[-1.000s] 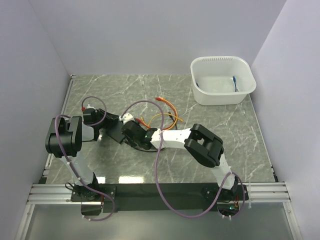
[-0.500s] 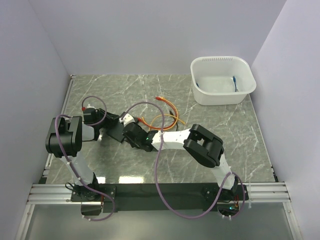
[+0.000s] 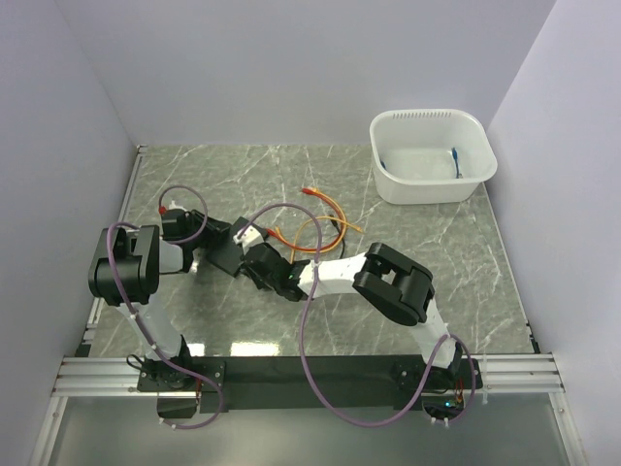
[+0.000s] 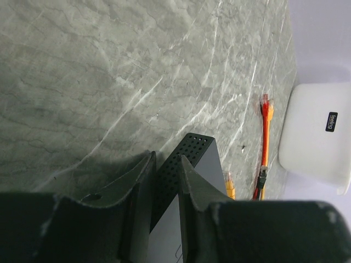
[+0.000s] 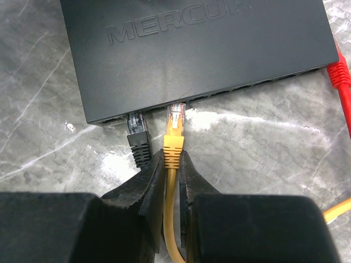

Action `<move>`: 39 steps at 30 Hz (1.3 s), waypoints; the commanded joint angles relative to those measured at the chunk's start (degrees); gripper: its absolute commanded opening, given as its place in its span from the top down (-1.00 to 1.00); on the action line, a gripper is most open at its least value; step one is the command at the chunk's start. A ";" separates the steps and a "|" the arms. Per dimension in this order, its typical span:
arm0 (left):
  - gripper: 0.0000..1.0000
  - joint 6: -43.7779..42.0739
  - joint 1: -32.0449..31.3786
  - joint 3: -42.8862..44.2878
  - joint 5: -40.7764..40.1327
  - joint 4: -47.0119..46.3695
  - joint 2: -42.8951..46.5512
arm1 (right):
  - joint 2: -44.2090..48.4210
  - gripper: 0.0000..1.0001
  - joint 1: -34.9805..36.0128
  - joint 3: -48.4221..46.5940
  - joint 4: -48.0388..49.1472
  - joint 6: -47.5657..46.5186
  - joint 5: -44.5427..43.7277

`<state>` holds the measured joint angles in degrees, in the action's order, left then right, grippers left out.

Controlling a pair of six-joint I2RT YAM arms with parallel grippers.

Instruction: Insert the plug into the switch port

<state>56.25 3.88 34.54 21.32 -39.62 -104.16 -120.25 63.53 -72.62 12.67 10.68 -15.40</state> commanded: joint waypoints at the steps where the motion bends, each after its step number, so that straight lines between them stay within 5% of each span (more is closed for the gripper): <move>1: 0.44 -0.61 -2.21 0.00 4.96 3.58 -1.75 | 1.51 1.00 0.46 -0.42 10.36 -1.01 1.42; 39: 0.44 -4.13 -7.39 -1.50 6.19 4.11 -1.05 | 1.59 1.00 0.46 -1.30 13.44 -5.84 2.83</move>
<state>50.24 0.36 35.18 21.10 -42.68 -104.84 -119.79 63.61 -70.17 17.37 4.19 -12.45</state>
